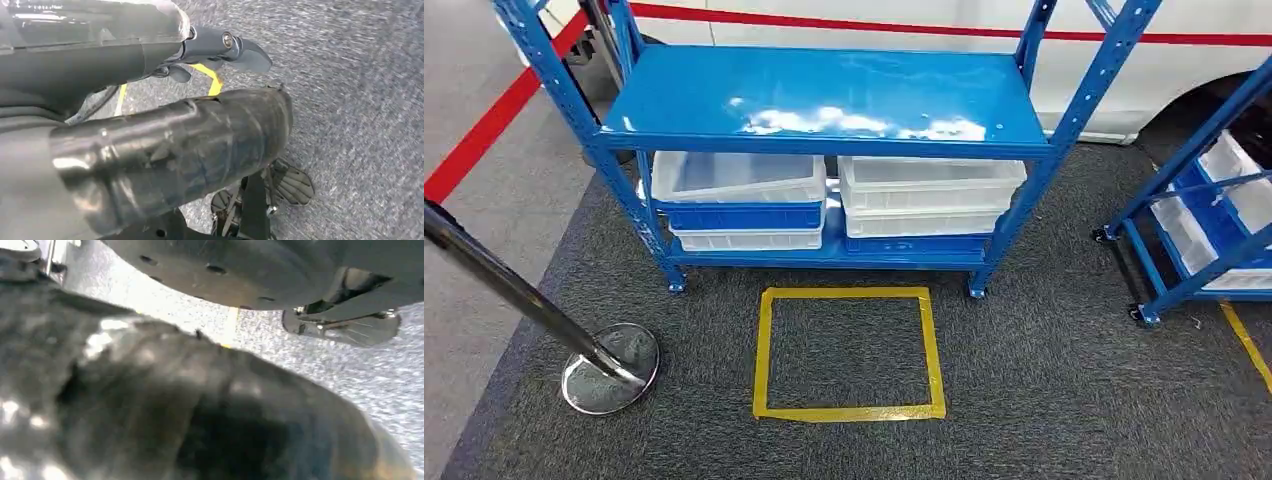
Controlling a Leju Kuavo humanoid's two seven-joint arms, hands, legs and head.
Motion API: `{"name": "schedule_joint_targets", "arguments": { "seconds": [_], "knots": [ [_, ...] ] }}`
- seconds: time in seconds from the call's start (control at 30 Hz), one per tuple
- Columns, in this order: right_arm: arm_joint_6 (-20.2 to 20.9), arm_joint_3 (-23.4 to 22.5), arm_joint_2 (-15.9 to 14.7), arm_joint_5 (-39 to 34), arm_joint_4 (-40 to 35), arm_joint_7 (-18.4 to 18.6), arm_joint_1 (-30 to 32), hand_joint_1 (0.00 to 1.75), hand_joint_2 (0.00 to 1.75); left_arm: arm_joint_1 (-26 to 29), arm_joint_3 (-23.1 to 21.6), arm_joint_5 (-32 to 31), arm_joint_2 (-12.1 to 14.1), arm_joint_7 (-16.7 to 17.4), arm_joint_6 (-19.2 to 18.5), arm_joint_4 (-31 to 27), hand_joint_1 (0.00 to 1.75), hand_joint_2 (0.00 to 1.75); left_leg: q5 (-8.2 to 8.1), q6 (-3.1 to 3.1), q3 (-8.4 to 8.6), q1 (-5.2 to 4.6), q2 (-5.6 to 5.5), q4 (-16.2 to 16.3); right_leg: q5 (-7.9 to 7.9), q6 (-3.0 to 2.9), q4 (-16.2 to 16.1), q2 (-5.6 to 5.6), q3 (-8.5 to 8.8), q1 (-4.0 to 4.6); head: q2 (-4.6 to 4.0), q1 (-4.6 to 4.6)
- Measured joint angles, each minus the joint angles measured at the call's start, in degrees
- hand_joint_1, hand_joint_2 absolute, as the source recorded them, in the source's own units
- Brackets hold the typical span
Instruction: Take the parts from the cabinet and place them on the table.
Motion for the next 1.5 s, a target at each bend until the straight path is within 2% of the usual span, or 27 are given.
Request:
{"name": "schedule_joint_targets", "arguments": {
  "seconds": [0.07, 0.1, 0.23, 0.27, 0.3, 0.37, 0.43, 0.47, 0.5, 0.6, 0.63, 0.73, 0.8, 0.83, 0.9, 0.93, 0.97, 1.03, 1.1, 1.13, 1.23, 1.27, 1.3, 1.33, 1.43, 1.47, 1.5],
  "knots": [
    [0.0, -0.2, 0.0, 0.0, 0.0, -0.2, 0.0, 0.00, 0.00, 0.0, 0.0, 0.1, 0.0, 0.0, 0.0, 0.0, 0.00, 0.00, -0.45, -0.56, 0.70, 0.01, 0.70, 0.0, 5.06, -0.33, -10.5, -0.92, 5.66, -0.02, 0.00, 0.00],
    [0.0, -0.2, 0.0, 0.0, 0.0, -0.2, -0.1, 0.00, 0.00, -0.1, 0.0, 0.1, 0.0, 0.0, 0.0, 0.0, 0.00, 0.00, -0.69, -0.93, 0.91, 0.00, 0.95, 0.0, 5.20, -0.83, -14.6, -1.72, 7.57, 0.18, 0.00, 0.00],
    [-1.0, -0.4, 0.0, 0.3, 0.0, 0.1, 0.1, 0.00, 0.00, -0.8, 0.0, 0.1, -0.1, 0.0, 0.0, 0.0, 0.00, 0.00, -0.88, -2.15, 1.37, -0.27, 1.51, -0.3, 4.87, -2.29, -14.5, -1.16, 7.58, 0.96, 0.00, -0.02],
    [-1.0, -0.4, 0.0, 0.3, 0.0, 0.1, 0.1, 0.00, 0.00, -0.8, 0.0, 0.1, -0.1, 0.0, 0.0, 0.0, 0.00, 0.00, -1.17, -2.63, 1.58, -0.34, 1.53, -0.3, 5.27, -2.88, -15.3, -0.87, 8.22, 0.39, 0.00, -0.06],
    [-1.0, -0.4, 0.0, 0.3, 0.0, 0.1, 0.1, 0.00, 0.00, -0.7, 0.0, 0.2, -0.1, 0.0, 0.0, 0.0, 0.00, 0.00, -2.07, -2.84, 1.33, 0.00, -0.27, 0.9, 5.44, -3.16, -15.8, -0.75, 8.60, 0.27, 0.00, -0.02],
    [-1.0, -0.4, 0.0, 0.3, 0.0, 0.1, -0.2, 0.00, 0.00, -0.6, 0.0, 0.2, -0.1, 0.0, 0.0, 0.0, 0.00, 0.00, -6.28, -3.00, -2.46, 0.02, -2.43, 8.5, 5.42, -3.87, -15.9, -0.56, 8.55, 0.26, 0.00, -0.15],
    [-1.0, -0.4, 0.0, 0.3, 0.0, 0.1, -0.3, 0.00, 0.00, -0.3, 0.0, 0.2, 0.0, 0.0, 0.0, 0.0, 0.00, 0.00, -9.05, -3.28, -6.94, 0.02, -2.85, 16.8, 5.29, -4.05, -15.8, -0.05, 8.59, 0.45, 0.00, -0.13],
    [-1.0, -0.4, 0.0, 0.3, 0.0, 0.1, -0.3, 0.00, 0.00, -0.1, 0.0, 0.2, -0.1, 0.0, 0.0, 0.0, 0.00, 0.00, -8.41, -3.32, -7.86, 0.05, -2.85, 17.9, 5.22, -4.07, -15.6, 0.24, 8.62, 0.47, 0.00, -0.13],
    [-1.0, -0.4, 0.0, 0.3, 0.0, 0.1, -0.3, 0.00, 0.00, -0.1, 0.0, 0.2, 0.0, 0.0, 0.0, 0.0, 0.00, 0.00, -6.34, -3.30, -7.35, 0.05, -2.85, 16.0, 5.08, -4.01, -15.5, 0.57, 8.68, 0.47, 0.00, -0.15],
    [-1.0, -0.4, 0.1, 0.4, 0.0, 0.1, -0.3, 0.00, 0.00, 0.0, 0.0, 0.2, 0.1, 0.0, 0.1, 0.0, 0.00, 0.00, 1.06, -2.72, -1.91, 0.06, -3.11, 2.5, 4.41, -3.40, -14.6, 1.26, 8.66, 0.42, 0.00, -0.13],
    [-1.0, -0.4, 0.1, 0.4, 0.0, 0.0, -0.3, 0.00, 0.00, -0.1, 0.0, 0.2, 0.1, 0.0, 0.1, 0.0, 0.00, 0.00, 0.09, -2.48, -1.55, -0.23, -3.35, 1.2, 4.15, -2.99, -14.0, 1.35, 8.34, 0.95, 0.00, -0.13],
    [-1.2, -0.5, 0.1, 0.4, 0.0, 0.0, -0.3, 0.00, 0.00, -0.3, 0.0, 0.2, 0.1, 0.0, 0.1, 0.0, 0.00, 0.00, 0.27, -1.51, -1.67, -0.47, -3.37, 1.4, 4.38, -2.02, -14.4, 1.46, 8.25, 0.76, 0.00, -0.09],
    [-1.2, -0.5, 0.1, 0.5, 0.0, -0.1, -0.3, 0.00, 0.00, -0.2, 0.0, 0.2, 0.0, 0.0, 0.1, 0.0, 0.00, 0.00, 0.93, -0.55, -1.26, 0.03, -2.97, 0.5, 3.79, -1.46, -13.5, 1.23, 8.25, 0.45, 0.00, -0.11],
    [-1.2, -0.5, 0.1, 0.5, 0.0, -0.1, -0.3, 0.00, 0.00, -0.2, 0.0, 0.2, 0.0, 0.0, 0.1, 0.0, 0.00, 0.00, 1.01, -0.22, -1.21, 0.06, -2.97, 0.3, 1.91, -1.17, -11.3, 0.69, 7.11, 0.56, 0.00, -0.02],
    [-1.1, -0.5, 0.1, 0.4, 0.0, -0.1, -0.3, 0.00, 0.00, -0.2, 0.0, 0.2, 0.0, 0.0, 0.1, 0.0, 0.00, 0.00, 0.98, 0.00, -1.35, -0.05, -2.77, 0.4, -2.67, -0.68, -2.5, 0.56, 2.85, 0.32, 0.00, -0.07],
    [-0.9, -0.6, 0.1, 0.3, 0.0, -0.1, -0.3, 0.00, 0.00, -0.2, 0.0, 0.2, 0.0, 0.0, 0.1, 0.0, 0.00, 0.00, 0.95, 0.03, -1.39, -0.08, -2.64, 0.4, -3.99, -0.55, 1.4, 0.54, 0.94, 0.25, 0.00, -0.07],
    [-0.9, -0.7, 0.1, 0.3, 0.0, -0.1, -0.2, 0.00, 0.00, -0.2, 0.0, 0.2, 0.0, 0.0, 0.1, 0.0, 0.00, 0.00, 0.92, 0.06, -1.37, -0.09, -2.40, 0.5, -4.00, -0.47, 3.4, 0.48, -0.08, 0.21, 0.00, -0.07],
    [-0.9, -0.9, 0.1, 0.3, 0.0, -0.1, -0.1, 0.00, 0.00, -0.1, 0.0, 0.2, 0.0, 0.0, 0.1, 0.0, 0.00, 0.00, 0.66, 0.05, -1.21, -0.08, -1.83, 0.6, -0.31, -0.60, -1.1, 0.11, 1.94, 0.19, 0.00, -0.07],
    [-0.9, -1.0, 0.1, 0.3, 0.0, -0.1, -0.3, 0.00, 0.00, -0.1, 0.0, 0.2, 0.0, 0.0, 0.1, 0.0, 0.00, 0.00, 0.31, -0.41, -0.80, -0.08, -1.77, 0.7, 4.70, -1.17, -12.1, -0.53, 7.58, 0.25, 0.00, -0.09],
    [-1.1, -1.0, 0.1, 0.4, 0.0, 0.2, -0.4, 0.00, 0.00, -0.1, 0.0, 0.2, 0.0, 0.0, 0.1, 0.0, 0.00, 0.00, 0.10, -0.74, -0.83, -0.30, -1.53, 0.8, 3.81, -1.51, -14.0, -0.71, 8.40, 0.58, 0.00, -0.06],
    [-1.6, -1.1, 0.1, 0.1, 0.0, 1.0, -0.3, 0.00, 0.00, -0.5, -0.1, 0.2, 0.0, 0.0, 0.1, 0.0, 0.00, 0.00, 0.05, -1.76, -0.43, -0.35, -1.34, 0.4, 3.95, -2.35, -14.2, -0.37, 8.29, 1.04, 0.00, -0.07],
    [-1.6, -1.4, 0.1, -0.5, 0.0, 1.6, -0.2, 0.00, 1.75, -0.6, -0.2, 0.2, 0.0, 0.0, 0.1, 0.0, 0.00, 0.00, 0.12, -2.20, -0.23, -0.52, -1.30, 0.2, 4.16, -2.76, -14.5, -0.29, 8.43, 0.94, 0.00, -0.09],
    [-1.6, -1.8, 0.2, -1.1, 0.0, 1.7, -0.3, 0.00, 1.75, -0.5, -0.2, 0.2, 0.0, 0.0, 0.1, 0.0, 0.00, 0.00, -0.39, -2.43, -0.36, -0.28, -1.51, 0.8, 4.57, -3.27, -15.2, -0.27, 8.89, 0.25, 0.00, -0.09],
    [-1.2, -2.1, 0.2, -1.4, 0.0, 1.7, -0.3, 0.00, 1.75, -0.5, -0.2, 0.2, 0.0, 0.0, 0.1, 0.0, 0.00, 0.00, -1.59, -2.67, -0.97, -0.26, -2.17, 2.4, 4.64, -3.56, -15.5, -0.25, 9.05, 0.34, 0.00, -0.15],
    [0.4, -2.9, 0.2, -2.3, 0.0, 1.3, -0.5, 0.00, 1.75, -0.4, -0.2, 0.2, 0.0, 0.1, 0.1, 0.0, 0.00, 0.00, -7.85, -3.20, -7.36, -0.21, -2.79, 15.3, 4.57, -4.13, -15.3, -0.19, 8.85, 0.52, 0.00, -0.22],
    [0.7, -3.2, 0.2, -2.5, 0.0, 1.3, -0.5, 0.00, 1.75, -0.3, -0.2, 0.2, 0.0, 0.1, 0.1, 0.0, 0.00, 0.00, -8.23, -3.30, -8.84, -0.20, -2.78, 18.1, 4.49, -4.23, -15.2, -0.12, 8.85, 0.64, 0.00, -0.24],
    [1.0, -3.5, 0.2, -2.6, 0.0, 1.3, -0.5, 0.00, 1.75, -0.2, -0.2, 0.2, 0.0, 0.2, 0.1, 0.0, 0.00, 0.00, -7.19, -3.31, -8.97, -0.19, -2.78, 17.9, 4.41, -4.28, -15.1, -0.01, 8.88, 0.68, 0.00, -0.22]
  ]
}}
